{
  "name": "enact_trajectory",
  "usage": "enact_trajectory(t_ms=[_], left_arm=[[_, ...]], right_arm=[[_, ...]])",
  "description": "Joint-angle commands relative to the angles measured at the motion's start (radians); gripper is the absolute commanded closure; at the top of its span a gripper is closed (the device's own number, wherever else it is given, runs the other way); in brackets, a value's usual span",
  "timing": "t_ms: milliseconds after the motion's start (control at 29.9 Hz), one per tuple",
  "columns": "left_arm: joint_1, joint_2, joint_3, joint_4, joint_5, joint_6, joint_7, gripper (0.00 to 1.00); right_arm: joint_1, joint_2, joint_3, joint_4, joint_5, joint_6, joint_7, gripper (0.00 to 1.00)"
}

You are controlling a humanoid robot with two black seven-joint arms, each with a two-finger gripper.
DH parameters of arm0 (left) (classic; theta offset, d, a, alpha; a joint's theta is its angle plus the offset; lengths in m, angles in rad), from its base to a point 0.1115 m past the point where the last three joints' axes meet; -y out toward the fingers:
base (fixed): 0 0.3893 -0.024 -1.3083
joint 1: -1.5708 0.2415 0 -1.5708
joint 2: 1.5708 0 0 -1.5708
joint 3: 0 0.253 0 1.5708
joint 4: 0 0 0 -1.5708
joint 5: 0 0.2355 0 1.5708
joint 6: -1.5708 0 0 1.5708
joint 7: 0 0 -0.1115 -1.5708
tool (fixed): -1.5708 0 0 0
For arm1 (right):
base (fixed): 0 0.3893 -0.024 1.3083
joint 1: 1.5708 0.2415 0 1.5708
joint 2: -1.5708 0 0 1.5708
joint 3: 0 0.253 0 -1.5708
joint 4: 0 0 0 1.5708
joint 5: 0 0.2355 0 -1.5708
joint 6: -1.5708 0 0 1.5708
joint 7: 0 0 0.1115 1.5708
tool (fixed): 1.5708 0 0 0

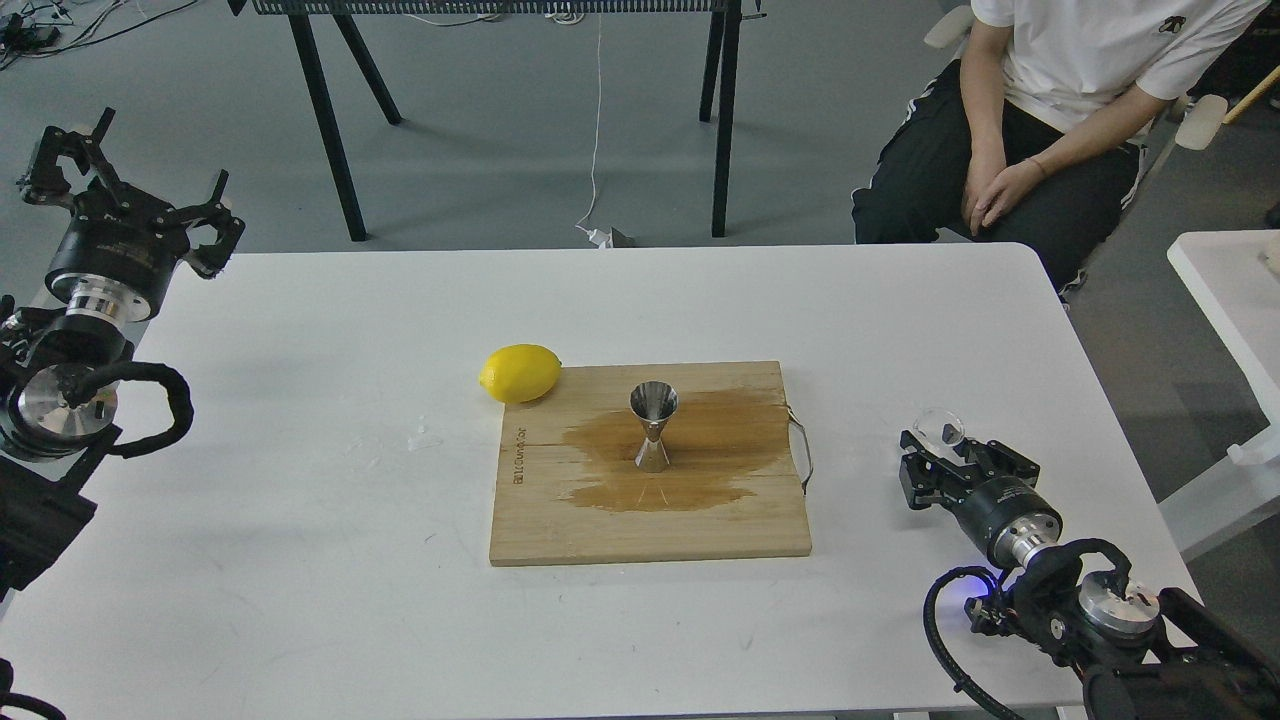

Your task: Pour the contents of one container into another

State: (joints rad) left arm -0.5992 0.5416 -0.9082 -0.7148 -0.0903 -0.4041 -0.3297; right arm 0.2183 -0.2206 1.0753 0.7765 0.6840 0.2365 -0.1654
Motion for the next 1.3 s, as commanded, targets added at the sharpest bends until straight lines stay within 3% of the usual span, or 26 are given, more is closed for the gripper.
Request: enact_trajectory(t_ms=[0, 100, 635, 769, 1070, 1270], left_arm=[[0.001, 0.0, 0.0, 0.0, 0.0, -0.002, 0.0, 0.0], [0.001, 0.0, 0.0, 0.0, 0.0, -0.002, 0.0, 0.0], [0.001, 0.0, 0.0, -0.002, 0.0, -0.002, -0.002, 0.0], [0.001, 0.0, 0.0, -0.002, 0.0, -0.002, 0.0, 0.0], [0.001, 0.001, -0.001, -0.002, 0.0, -0.006, -0.002, 0.0], [-0.001, 0.005, -0.011, -0.002, 0.0, -0.001, 0.003, 0.0]], right_arm=[[0.0, 0.0, 0.002, 0.003, 0.0, -0.006, 0.001, 0.62], [-0.002, 0.0, 0.002, 0.003, 0.0, -0.006, 0.001, 0.5], [-0.016, -0.002, 0.017, 0.009, -0.001, 0.001, 0.007, 0.35], [-0.04, -0.005, 0.043, 0.064, -0.001, 0.003, 0.007, 0.1], [-0.128, -0.068, 0.115, 0.305, -0.008, 0.003, 0.017, 0.05], [-0.082, -0.152, 0.14, 0.383, -0.098, 0.095, 0.018, 0.01]])
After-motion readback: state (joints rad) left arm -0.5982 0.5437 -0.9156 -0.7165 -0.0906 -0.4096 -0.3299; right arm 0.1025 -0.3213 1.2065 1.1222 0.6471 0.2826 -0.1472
